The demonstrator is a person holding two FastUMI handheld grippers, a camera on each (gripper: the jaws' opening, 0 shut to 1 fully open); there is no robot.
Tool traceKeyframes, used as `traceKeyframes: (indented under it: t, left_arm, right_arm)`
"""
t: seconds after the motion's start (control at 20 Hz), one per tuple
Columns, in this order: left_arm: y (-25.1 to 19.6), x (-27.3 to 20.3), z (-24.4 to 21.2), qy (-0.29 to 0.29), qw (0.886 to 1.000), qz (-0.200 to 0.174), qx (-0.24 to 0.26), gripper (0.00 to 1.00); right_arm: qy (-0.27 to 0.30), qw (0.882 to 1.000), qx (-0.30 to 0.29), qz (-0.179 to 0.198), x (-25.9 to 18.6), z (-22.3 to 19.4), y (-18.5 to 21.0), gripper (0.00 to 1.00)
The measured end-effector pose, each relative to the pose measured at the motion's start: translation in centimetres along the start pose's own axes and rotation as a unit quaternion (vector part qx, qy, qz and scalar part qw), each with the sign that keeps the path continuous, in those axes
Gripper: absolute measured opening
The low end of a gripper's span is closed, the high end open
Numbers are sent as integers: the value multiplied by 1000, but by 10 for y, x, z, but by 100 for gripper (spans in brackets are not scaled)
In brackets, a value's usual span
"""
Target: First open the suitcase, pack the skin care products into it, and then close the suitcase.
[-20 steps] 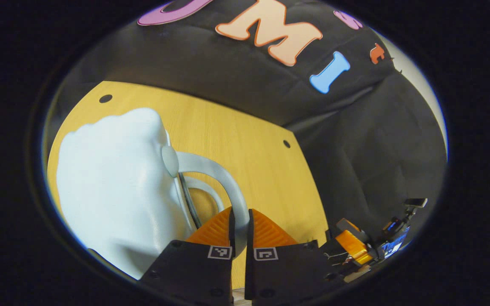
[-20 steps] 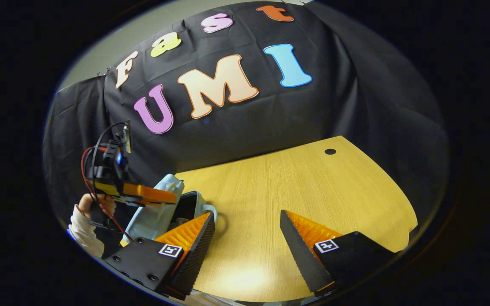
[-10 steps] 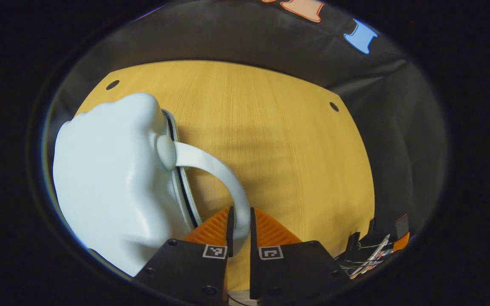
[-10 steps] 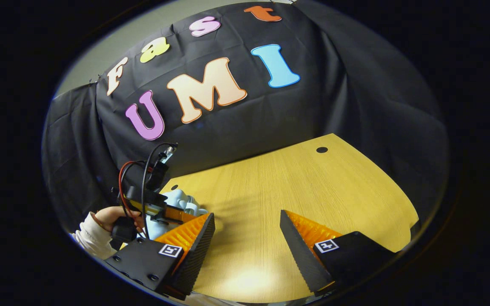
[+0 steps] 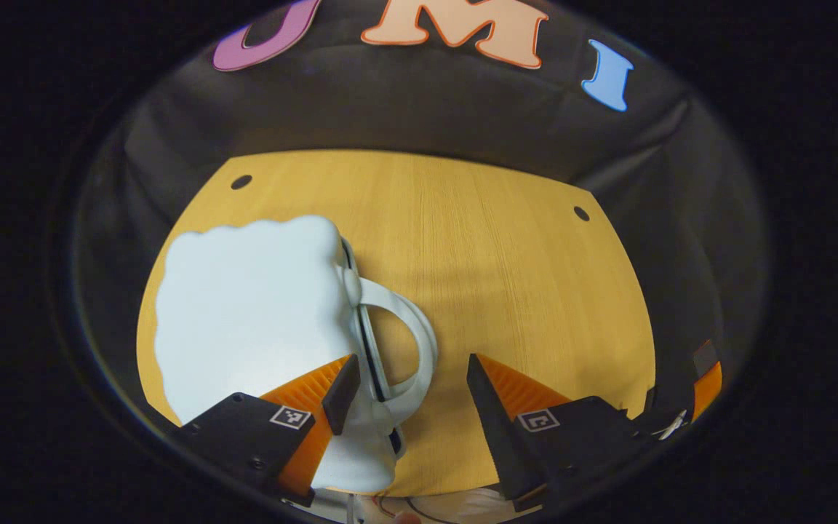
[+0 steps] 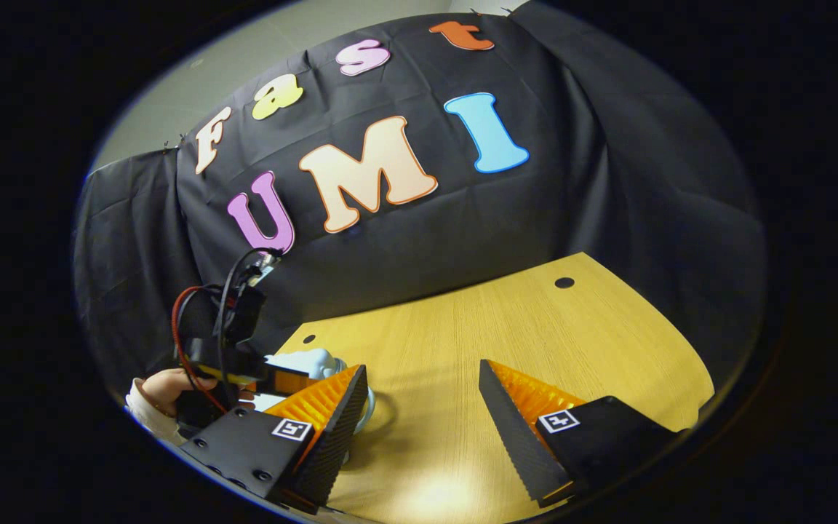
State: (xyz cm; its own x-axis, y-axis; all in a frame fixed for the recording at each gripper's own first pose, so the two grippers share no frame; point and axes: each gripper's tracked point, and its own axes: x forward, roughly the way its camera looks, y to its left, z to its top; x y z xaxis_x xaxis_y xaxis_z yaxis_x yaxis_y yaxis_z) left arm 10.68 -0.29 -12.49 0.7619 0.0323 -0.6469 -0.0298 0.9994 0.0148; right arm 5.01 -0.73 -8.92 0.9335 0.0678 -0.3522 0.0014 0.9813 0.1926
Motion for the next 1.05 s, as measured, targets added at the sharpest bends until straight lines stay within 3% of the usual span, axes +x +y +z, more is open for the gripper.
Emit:
traceKeyframes:
  t: [0.1,0.25,0.4,0.5,0.7,1.05]
  left_arm:
    - [3,-23,5,-43,999,9,9,92]
    - [4,-56,8,-102,995,22,8,89]
    - [-15,-92,13,-158,987,1,-18,89]
    - [-23,-102,15,-183,983,-11,-5,88]
    - [-27,-102,6,-171,984,-32,43,89]
    - [-29,-102,1,-173,982,-31,71,89]
  right_arm:
    - [-7,1000,-5,3,-3,7,3,97]
    - [-21,1000,-12,7,-8,14,10,97]
    - [-29,999,-22,9,-16,18,14,97]
    - [-40,999,-27,13,-22,23,20,97]
    - [-36,998,-47,8,-32,16,26,97]
    - [-54,997,-53,-9,-51,18,39,97]
